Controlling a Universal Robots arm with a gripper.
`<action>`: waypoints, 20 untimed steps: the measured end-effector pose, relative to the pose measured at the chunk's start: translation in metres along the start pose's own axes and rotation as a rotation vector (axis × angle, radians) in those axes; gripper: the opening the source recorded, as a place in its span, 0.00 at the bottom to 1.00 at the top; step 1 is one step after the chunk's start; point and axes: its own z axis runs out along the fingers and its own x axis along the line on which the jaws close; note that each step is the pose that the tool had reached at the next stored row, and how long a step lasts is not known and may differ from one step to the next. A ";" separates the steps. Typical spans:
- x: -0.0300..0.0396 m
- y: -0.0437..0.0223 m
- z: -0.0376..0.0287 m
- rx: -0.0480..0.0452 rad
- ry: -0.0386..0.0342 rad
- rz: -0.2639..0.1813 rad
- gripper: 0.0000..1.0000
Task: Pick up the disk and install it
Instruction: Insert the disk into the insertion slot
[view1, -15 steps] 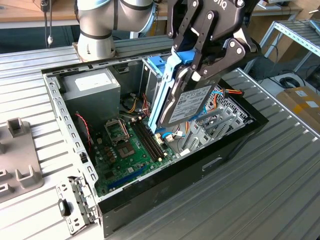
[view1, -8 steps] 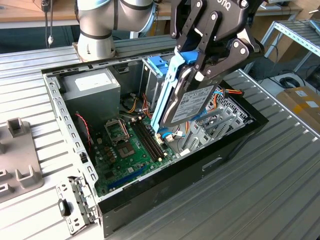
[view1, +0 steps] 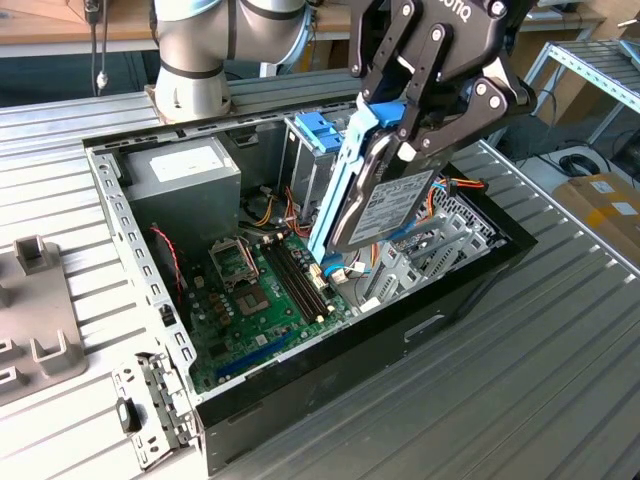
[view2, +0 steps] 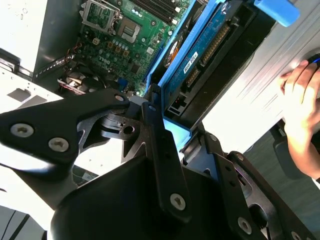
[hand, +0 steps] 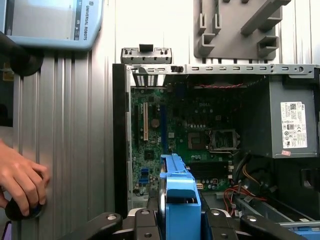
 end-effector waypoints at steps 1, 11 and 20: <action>0.0001 -0.0006 0.0000 0.0000 0.0000 0.000 0.37; 0.0016 -0.0056 0.0003 0.0000 -0.0002 0.000 0.37; 0.0030 -0.0108 0.0005 0.0000 0.0000 0.000 0.37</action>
